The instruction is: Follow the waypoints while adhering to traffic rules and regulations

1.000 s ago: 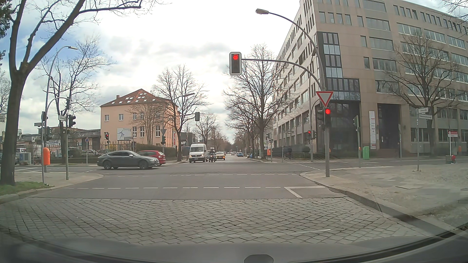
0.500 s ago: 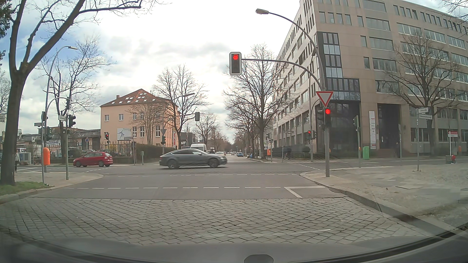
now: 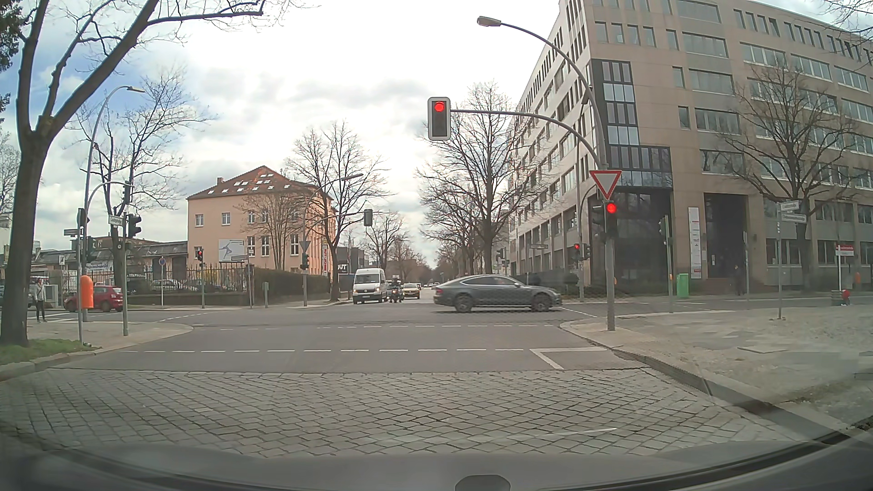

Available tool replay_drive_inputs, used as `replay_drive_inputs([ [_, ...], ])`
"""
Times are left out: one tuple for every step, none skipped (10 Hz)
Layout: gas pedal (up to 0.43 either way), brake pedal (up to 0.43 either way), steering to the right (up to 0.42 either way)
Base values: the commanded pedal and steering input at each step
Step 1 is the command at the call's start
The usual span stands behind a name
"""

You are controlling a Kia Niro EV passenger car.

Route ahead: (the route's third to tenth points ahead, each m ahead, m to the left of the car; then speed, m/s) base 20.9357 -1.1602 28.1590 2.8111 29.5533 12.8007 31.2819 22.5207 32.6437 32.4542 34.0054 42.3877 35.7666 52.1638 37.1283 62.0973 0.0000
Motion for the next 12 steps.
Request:
replay_drive_inputs([
  [0.0,0.36,-0.027],
  [0.0,0.36,-0.027],
  [0.0,0.36,-0.027],
  [0.0,0.36,-0.027],
  [0.0,0.36,-0.027],
  [0.0,0.36,-0.027],
  [0.0,0.36,-0.027],
  [0.0,0.36,-0.027],
  [0.0,0.36,-0.027],
  [0.0,0.36,-0.027],
  [0.0,0.36,-0.027],
  [0.0,0.36,-0.027],
])
